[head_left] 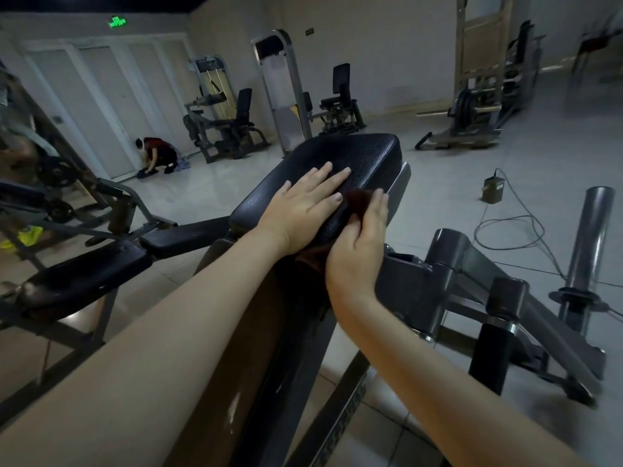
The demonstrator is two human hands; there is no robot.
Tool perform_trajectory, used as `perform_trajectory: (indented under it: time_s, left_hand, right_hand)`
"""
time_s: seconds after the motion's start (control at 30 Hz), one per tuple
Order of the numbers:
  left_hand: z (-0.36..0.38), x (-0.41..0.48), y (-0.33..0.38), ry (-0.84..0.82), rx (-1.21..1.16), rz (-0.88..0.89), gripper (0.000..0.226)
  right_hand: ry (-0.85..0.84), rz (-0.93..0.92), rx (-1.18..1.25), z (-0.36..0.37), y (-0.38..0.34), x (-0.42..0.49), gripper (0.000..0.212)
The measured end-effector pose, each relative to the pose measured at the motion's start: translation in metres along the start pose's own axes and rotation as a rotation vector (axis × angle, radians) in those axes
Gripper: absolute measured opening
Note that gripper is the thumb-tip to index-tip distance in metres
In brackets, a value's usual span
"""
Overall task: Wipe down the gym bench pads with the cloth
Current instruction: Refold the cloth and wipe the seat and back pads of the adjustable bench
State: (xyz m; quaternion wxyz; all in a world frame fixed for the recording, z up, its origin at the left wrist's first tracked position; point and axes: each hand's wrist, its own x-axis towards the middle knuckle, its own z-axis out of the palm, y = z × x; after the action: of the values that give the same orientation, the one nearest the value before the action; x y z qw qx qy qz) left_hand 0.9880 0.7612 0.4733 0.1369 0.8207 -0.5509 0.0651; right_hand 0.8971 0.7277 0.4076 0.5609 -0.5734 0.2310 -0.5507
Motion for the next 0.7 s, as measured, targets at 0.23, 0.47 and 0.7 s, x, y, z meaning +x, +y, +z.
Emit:
perform_trajectory:
  time_s: [0.23, 0.47, 0.7]
  left_hand:
    - [0.002, 0.000, -0.004, 0.018, -0.020, 0.016, 0.049]
    - [0.002, -0.003, -0.001, 0.012, -0.035, 0.017, 0.047]
    - [0.001, -0.002, -0.002, 0.013, 0.036, 0.031, 0.049]
  right_hand:
    - [0.143, 0.053, -0.078, 0.001, -0.002, 0.090, 0.051]
    - [0.158, 0.175, -0.014, -0.005, -0.008, 0.148, 0.050]
    - [0.045, 0.010, -0.100, -0.003, -0.009, 0.048, 0.052]
